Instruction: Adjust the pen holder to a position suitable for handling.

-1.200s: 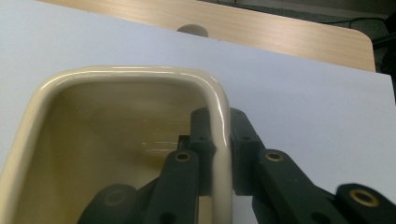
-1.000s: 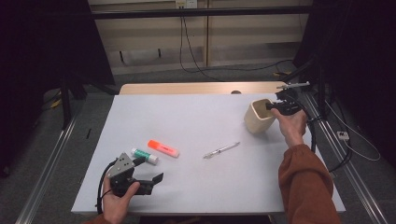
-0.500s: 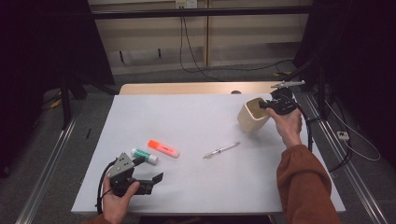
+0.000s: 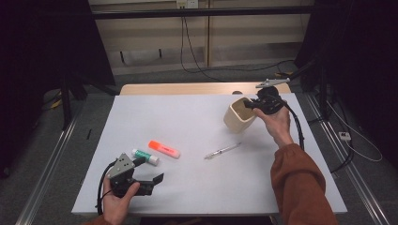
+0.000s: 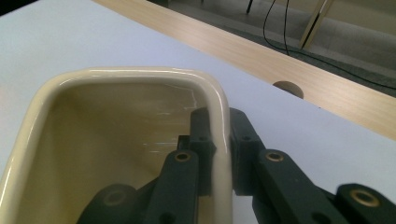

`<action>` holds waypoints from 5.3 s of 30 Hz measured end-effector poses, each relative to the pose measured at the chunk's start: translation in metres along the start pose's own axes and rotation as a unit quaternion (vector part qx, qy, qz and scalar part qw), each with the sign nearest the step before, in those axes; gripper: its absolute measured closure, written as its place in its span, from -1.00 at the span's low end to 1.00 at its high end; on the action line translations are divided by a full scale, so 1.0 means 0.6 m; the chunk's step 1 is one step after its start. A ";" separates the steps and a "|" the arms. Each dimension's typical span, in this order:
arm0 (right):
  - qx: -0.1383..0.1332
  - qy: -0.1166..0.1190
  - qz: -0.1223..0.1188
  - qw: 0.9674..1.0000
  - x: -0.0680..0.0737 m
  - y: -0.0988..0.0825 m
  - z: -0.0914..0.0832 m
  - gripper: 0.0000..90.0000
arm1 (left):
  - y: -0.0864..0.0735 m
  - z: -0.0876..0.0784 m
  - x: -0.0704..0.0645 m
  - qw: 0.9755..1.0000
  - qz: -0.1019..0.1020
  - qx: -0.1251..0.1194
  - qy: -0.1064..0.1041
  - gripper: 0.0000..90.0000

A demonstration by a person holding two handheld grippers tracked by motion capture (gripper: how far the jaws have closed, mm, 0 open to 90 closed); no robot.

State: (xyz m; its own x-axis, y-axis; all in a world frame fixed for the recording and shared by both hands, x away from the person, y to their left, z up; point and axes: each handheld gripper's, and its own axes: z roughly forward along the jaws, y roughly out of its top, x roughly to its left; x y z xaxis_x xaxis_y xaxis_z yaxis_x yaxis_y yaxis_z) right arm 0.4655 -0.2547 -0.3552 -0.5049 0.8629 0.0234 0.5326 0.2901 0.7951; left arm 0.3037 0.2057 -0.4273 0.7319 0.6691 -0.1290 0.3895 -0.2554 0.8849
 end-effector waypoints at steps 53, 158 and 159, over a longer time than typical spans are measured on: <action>0.054 0.167 -0.200 0.964 0.128 0.077 0.153 0.82 | 0.000 -0.004 0.003 1.000 -0.006 -0.003 -0.007 -0.85; -0.056 0.039 0.020 0.997 0.116 -0.091 -0.011 -0.84 | -0.004 -0.019 0.017 1.000 -0.022 -0.008 0.012 -0.85; -0.057 0.037 0.021 0.997 0.116 -0.093 -0.013 -0.84 | -0.004 -0.019 0.017 1.000 -0.022 -0.008 0.012 -0.85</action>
State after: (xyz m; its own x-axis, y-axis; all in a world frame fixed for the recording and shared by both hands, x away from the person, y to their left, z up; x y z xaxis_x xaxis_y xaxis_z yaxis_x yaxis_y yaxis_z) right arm 0.3955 -0.2142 -0.3935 -0.5350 0.8390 0.0990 0.4749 0.2018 0.8566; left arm 0.3038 0.2209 -0.4260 0.7000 0.6967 -0.1570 0.4125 -0.2149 0.8853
